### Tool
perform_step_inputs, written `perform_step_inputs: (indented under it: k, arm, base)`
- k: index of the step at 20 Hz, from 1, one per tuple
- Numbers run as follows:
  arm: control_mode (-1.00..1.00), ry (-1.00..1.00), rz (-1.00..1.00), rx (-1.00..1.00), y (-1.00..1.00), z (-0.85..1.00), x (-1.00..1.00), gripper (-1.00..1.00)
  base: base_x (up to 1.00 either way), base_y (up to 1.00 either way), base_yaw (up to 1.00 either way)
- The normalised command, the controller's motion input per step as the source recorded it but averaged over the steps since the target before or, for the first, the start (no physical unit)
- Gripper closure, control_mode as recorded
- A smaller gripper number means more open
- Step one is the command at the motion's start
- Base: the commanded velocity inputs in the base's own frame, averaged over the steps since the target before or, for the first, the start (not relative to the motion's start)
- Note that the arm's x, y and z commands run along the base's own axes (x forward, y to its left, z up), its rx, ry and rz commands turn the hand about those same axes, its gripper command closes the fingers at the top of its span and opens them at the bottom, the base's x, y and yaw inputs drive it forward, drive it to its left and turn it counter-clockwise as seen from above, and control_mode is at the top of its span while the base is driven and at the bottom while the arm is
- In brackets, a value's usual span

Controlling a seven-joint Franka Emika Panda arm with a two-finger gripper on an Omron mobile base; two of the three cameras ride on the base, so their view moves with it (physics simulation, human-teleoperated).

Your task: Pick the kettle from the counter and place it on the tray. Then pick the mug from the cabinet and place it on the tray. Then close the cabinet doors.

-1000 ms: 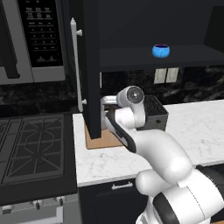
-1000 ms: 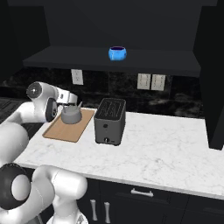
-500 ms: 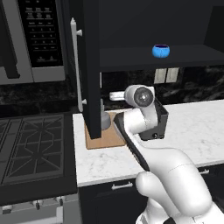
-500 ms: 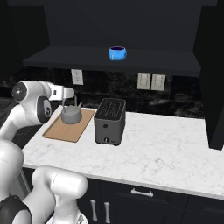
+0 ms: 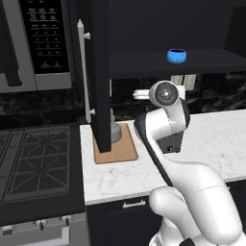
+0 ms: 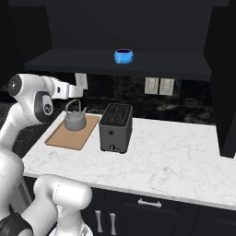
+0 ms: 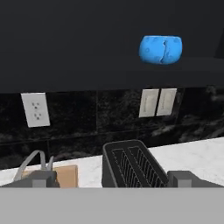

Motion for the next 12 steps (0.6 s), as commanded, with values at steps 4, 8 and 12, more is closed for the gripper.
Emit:
perform_step_inputs:
  k: [4, 8, 12]
  arm:
    - [-1.00, 0.07, -0.11, 0.00, -0.35, 0.37, -0.04, -1.00]
    - [-1.00, 0.08, -0.12, 0.02, -0.47, 0.35, 0.00, -1.00]
    - [-1.00, 0.03, -0.04, 0.04, -0.39, 0.49, 0.00, -1.00]
  base:
    - [0.00, 0.00, 0.00]
    - [0.00, 0.00, 0.00]
    - [0.00, 0.00, 0.00]
